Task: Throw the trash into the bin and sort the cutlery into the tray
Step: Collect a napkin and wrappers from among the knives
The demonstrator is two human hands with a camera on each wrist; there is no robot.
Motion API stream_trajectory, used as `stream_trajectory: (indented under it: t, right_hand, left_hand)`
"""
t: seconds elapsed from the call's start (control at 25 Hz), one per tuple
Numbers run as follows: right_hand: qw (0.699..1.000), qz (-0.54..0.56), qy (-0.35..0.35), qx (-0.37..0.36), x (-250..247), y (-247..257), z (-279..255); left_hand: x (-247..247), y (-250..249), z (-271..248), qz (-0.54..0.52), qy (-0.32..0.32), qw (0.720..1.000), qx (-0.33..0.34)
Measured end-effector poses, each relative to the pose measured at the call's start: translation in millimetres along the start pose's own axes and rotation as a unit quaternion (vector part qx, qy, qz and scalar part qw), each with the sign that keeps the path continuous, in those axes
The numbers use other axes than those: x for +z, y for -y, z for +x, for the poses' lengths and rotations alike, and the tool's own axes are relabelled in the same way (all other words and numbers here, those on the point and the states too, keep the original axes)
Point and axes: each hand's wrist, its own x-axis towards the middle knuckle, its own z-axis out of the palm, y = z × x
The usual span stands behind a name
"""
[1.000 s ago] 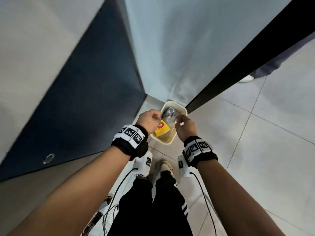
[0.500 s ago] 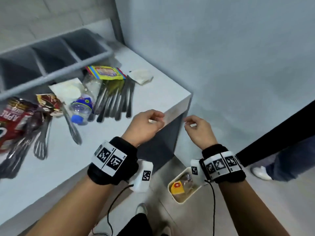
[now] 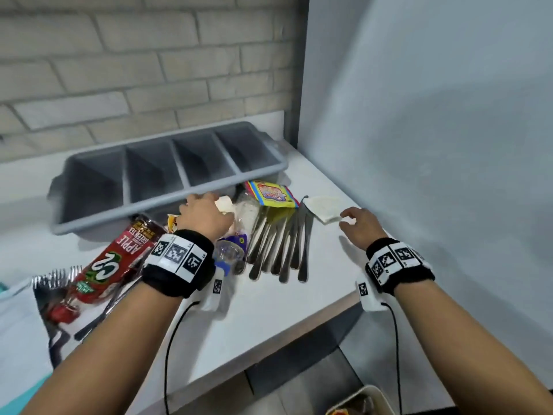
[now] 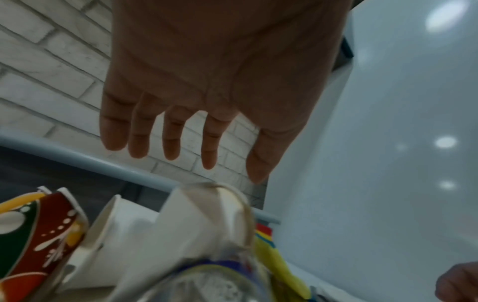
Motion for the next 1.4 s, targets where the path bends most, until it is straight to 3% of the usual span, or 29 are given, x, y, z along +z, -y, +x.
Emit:
stream_trajectory:
  t: [0.16, 0.32, 0.44, 0.6, 0.72, 0.92, 1.04, 1.24, 1.4]
  right_hand:
    - [0.998, -0.025, -0.009, 0.059, 13, 18, 48]
    - [0.994, -0.041, 0.019, 0.101, 24, 27, 81]
    - [0.984, -0.096, 0.088, 0.121, 29, 26, 88]
    - [0.982, -0.11, 0.056, 0.14, 30, 30, 91]
    - [0.983, -0.095, 0.073, 0.14, 24, 37, 91]
    - [0.998, 0.011, 0.05, 0.036, 14, 57, 95]
    - [0.989, 0.063, 0.124, -0.049, 9, 83, 78]
    - [0.938, -0.164, 0.226, -0.204, 33, 105, 53]
    - [0.916, -0.214, 0.251, -0.229, 49, 115, 56]
  left_hand:
    - [4, 13, 34, -0.019, 0.035, 0.999, -0.025]
    - [2, 23, 49, -0.105, 0.064, 0.992, 0.014]
    - [7, 24, 42, -0.068, 0.099, 0.992, 0.034]
    - [12, 24, 35, -0.064, 0.139, 0.988, 0.03]
    - [9, 17, 27, -0.1, 0.132, 0.985, 0.05]
    - [6, 10, 31, -0.074, 0.114, 0.989, 0.061]
    - [8, 10, 31, -0.043, 0.101, 0.992, 0.062]
    - [10, 15, 35, -0.075, 0.072, 0.994, 0.03]
    - [8, 16, 36, -0.071, 0.066, 0.995, 0.027]
